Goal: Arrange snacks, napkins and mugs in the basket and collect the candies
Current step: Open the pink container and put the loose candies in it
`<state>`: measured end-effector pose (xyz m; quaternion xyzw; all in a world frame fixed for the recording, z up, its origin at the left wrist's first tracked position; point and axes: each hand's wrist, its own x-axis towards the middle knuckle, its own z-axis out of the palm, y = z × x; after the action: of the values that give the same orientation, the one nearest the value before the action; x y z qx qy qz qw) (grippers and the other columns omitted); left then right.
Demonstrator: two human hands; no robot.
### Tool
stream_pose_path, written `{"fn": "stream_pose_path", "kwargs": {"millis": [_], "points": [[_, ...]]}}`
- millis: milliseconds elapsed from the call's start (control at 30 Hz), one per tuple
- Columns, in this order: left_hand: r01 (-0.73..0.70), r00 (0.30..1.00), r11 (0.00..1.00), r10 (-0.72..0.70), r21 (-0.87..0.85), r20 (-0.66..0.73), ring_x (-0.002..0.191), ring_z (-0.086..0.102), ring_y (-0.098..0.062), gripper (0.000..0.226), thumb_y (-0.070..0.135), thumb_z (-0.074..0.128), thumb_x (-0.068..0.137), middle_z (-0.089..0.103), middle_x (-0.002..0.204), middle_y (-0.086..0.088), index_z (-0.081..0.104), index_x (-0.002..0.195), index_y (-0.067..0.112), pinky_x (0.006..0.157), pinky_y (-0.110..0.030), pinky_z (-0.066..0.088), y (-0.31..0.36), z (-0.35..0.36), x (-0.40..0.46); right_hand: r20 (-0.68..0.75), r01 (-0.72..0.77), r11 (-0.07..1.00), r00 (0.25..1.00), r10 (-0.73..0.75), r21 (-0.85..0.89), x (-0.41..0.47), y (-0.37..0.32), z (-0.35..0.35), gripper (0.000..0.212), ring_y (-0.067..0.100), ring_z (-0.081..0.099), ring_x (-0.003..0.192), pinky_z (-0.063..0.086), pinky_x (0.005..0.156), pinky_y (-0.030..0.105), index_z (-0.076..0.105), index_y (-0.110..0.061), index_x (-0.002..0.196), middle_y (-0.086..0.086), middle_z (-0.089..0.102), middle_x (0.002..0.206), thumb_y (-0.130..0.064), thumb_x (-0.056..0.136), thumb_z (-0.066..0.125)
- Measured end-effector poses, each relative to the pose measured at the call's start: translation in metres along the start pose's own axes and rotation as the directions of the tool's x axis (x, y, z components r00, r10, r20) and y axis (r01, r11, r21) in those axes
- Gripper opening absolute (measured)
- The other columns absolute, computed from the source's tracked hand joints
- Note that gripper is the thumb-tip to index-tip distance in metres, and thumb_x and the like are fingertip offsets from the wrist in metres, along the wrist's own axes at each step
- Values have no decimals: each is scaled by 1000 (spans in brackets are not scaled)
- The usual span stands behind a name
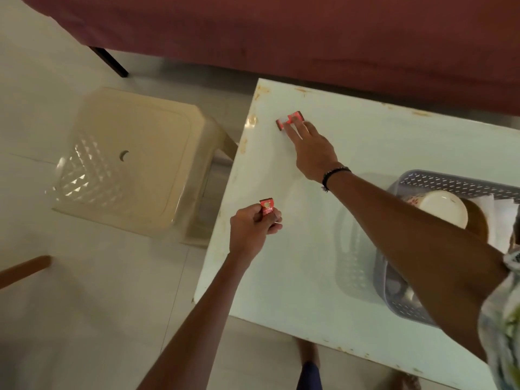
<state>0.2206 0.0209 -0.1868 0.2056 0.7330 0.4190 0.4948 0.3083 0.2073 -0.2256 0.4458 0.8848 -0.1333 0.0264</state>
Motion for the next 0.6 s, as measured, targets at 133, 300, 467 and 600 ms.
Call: {"fn": "stream_pose_path", "kwargs": {"millis": [133, 300, 467, 600], "points": [[21, 999, 999, -21, -24, -26, 68, 71, -15, 10, 5, 62, 86, 71, 83, -15, 68, 89, -3, 63, -18, 57, 0, -1, -2, 9, 11, 988, 1000, -10, -151, -28, -4, 11, 61, 33, 42, 125, 48, 80, 38, 29, -10, 144, 10, 36, 147, 2, 86, 43], [22, 1000, 1000, -22, 5, -9, 72, 72, -19, 7, 7, 62, 85, 72, 86, -13, 69, 84, 4, 66, -19, 57, 2, 2, -10, -102, -45, 997, 994, 38, -64, -36, -4, 9, 61, 31, 53, 103, 50, 62, 33, 44, -13, 132, 15, 43, 139, 6, 75, 59], [71, 997, 992, -72, -101, -11, 80, 72, -25, 14, 8, 62, 86, 71, 92, -19, 67, 94, -2, 67, -20, 58, -1, 5, -12, -59, -3, 1000, 998, 3, -2, -4, -6, 3, 66, 33, 22, 140, 40, 106, 40, 22, -16, 147, 12, 20, 155, 7, 88, 40], [87, 996, 982, -83, -169, 34, 86, 70, -24, 16, 12, 59, 89, 69, 98, -19, 64, 99, 0, 74, -21, 58, 0, 8, -9, -99, 1, 1000, 995, -2, -11, -11, -16, 8, 41, 34, 43, 121, 49, 83, 36, 52, -15, 125, 12, 48, 134, 3, 89, 44]]}}
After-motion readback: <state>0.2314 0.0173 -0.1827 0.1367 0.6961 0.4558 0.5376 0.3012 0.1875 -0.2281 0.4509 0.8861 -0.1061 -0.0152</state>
